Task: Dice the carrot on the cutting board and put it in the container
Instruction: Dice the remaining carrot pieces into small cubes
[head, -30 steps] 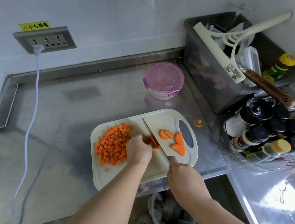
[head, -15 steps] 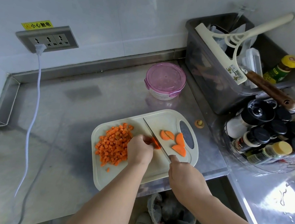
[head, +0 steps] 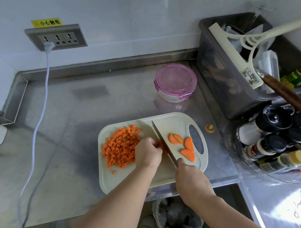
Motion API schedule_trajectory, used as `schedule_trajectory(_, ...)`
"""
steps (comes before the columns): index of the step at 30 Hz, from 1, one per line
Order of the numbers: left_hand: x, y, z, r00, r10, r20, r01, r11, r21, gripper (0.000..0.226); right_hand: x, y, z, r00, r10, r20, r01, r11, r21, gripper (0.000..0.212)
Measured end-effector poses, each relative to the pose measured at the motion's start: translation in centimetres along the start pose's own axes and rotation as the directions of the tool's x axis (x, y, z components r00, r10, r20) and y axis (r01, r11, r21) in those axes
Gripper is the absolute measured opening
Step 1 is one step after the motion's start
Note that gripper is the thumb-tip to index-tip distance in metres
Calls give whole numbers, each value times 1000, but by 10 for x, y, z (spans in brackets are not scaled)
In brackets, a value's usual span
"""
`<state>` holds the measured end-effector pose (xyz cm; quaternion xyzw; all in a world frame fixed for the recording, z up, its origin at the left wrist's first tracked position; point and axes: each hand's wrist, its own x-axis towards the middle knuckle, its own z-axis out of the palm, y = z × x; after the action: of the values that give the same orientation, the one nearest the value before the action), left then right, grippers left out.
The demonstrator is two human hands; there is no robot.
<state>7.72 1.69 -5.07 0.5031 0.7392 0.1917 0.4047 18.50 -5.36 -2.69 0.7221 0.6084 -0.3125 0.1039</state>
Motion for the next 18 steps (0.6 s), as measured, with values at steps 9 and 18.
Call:
schedule_trajectory(9,-3,1,-1,1000,1,-3,-1,1000,-17,21,1,-4,-6,998,39,-49,-30,985,171,26)
schedule_trajectory(18,-7,2,-1,1000,-1,-24,0,999,-41,20,-10,1,1,990,-15,-144,36,989,142,15)
